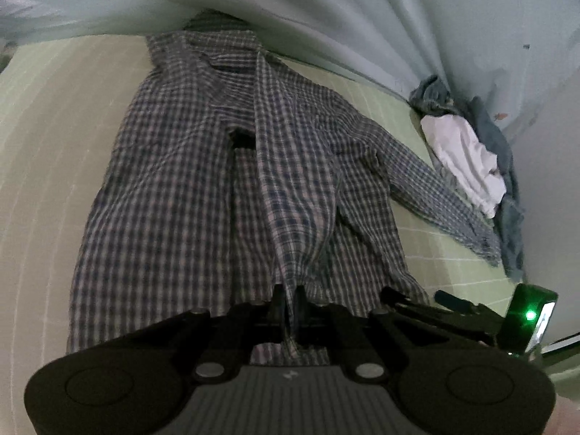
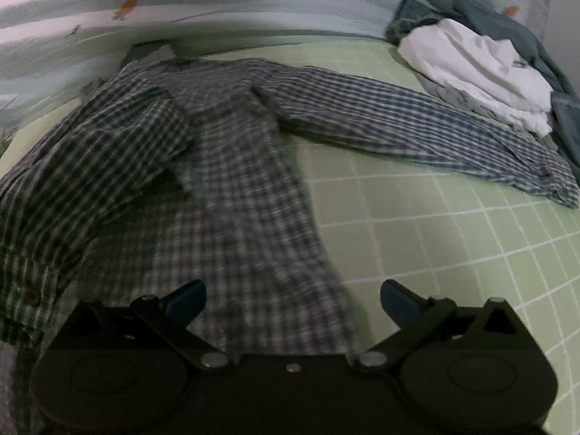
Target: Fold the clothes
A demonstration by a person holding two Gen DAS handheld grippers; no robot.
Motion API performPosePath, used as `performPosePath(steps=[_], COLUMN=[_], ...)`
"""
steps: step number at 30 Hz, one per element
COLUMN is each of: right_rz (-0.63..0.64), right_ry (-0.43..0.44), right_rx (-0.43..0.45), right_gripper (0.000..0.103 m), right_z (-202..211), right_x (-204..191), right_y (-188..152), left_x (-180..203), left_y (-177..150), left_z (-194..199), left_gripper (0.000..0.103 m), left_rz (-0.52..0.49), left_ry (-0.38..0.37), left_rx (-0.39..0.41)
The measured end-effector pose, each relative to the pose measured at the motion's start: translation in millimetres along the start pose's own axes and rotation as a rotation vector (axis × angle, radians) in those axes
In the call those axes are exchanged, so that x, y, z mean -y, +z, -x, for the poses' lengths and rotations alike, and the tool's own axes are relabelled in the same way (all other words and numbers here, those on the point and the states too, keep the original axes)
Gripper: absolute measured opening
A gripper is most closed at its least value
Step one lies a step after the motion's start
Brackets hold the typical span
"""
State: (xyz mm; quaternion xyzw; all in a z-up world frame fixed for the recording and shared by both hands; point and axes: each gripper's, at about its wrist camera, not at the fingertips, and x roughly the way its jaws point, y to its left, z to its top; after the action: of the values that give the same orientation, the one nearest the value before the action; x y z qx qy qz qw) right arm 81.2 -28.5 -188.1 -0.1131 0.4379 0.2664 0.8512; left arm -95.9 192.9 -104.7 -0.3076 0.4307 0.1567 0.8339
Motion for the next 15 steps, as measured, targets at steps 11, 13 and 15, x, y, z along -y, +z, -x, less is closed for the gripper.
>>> performPosePath(steps=[11, 13, 15], right_rz=[0.102, 0.121, 0.119], right_ry=[0.017, 0.01, 0.006], right_rx=[-0.014, -0.019, -0.025], right_gripper=[0.103, 0.103, 0.103], right_z=[28.2, 34.0, 36.7], right_x=[-50.3, -57.1, -59.9], right_y=[-39.4, -48.4, -53.6], left_x=[-48.5, -60.3, -71.2], left_y=[-51.0, -59.0, -66.3], left_z=[42.7, 43.6, 42.1], left_gripper=[0.005, 0.005, 0.005], left_rz=[0.137, 0.176, 0.2], left_ry=[-0.031, -0.035, -0.006], left_rx=[-0.02, -0.035, -0.058])
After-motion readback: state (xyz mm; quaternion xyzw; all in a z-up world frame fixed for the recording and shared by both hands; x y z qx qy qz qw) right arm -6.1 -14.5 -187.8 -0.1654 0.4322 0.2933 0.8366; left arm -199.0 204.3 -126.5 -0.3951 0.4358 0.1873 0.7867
